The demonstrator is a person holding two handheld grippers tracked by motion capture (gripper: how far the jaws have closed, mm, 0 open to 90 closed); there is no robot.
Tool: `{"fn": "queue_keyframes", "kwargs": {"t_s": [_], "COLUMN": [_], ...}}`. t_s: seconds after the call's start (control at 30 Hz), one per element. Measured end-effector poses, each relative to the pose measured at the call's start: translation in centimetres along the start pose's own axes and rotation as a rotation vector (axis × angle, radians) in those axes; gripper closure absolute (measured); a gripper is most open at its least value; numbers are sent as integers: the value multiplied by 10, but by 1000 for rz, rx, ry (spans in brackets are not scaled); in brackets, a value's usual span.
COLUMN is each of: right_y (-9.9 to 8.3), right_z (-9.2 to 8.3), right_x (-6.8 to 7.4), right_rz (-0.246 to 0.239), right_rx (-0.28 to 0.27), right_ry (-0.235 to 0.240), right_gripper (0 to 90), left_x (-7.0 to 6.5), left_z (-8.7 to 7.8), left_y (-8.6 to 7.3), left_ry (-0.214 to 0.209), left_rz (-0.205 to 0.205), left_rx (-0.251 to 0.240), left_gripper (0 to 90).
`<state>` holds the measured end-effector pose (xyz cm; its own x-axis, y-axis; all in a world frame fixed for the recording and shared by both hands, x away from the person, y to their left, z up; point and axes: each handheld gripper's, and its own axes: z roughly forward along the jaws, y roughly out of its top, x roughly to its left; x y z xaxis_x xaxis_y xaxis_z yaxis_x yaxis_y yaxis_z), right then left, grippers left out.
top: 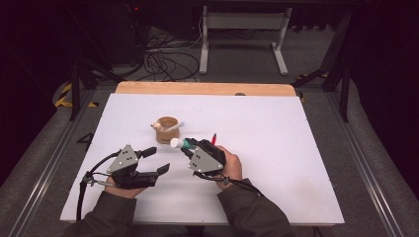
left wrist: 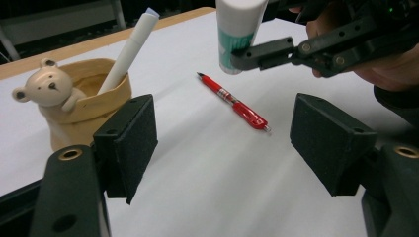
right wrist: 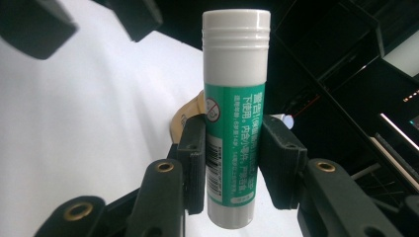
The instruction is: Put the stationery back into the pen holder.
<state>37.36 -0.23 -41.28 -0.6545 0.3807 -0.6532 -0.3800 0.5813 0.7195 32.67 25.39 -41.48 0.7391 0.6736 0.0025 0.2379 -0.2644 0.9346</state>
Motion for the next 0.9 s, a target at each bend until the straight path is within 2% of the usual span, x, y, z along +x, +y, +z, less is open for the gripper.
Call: {"fn": "queue_keyframes", "kwargs": {"t_s": [0.1, 0.2, 0.3, 0.5, 0.57, 0.9], "right_y": [1, 1, 1, 5, 6, 4], "right_z": [1, 2, 4, 11, 15, 34], "right_x": [-3, -8, -11, -14, -15, -18], "right_rz": [32, 103, 154, 254, 271, 329], "right_rx": [-21, -42, -61, -96, -102, -91], "right_ry": [-9, -7, -1, 23, 24, 10], "right_gripper": [660, 661, 661, 660, 660, 660], "left_x": [1, 1, 1, 1, 2, 3], "left_z": [-3, -5, -7, -8, -9, -9], "left_y": [-4, -5, -4, -6, -6, -8], "left_ry": [6, 5, 12, 25, 33, 31], "left_rz": [-3, -4, 23, 23, 38, 38], "left_rx": [-12, -34, -55, -75, -77, -68], "left_gripper": [248, 229, 217, 202, 200, 191]}}
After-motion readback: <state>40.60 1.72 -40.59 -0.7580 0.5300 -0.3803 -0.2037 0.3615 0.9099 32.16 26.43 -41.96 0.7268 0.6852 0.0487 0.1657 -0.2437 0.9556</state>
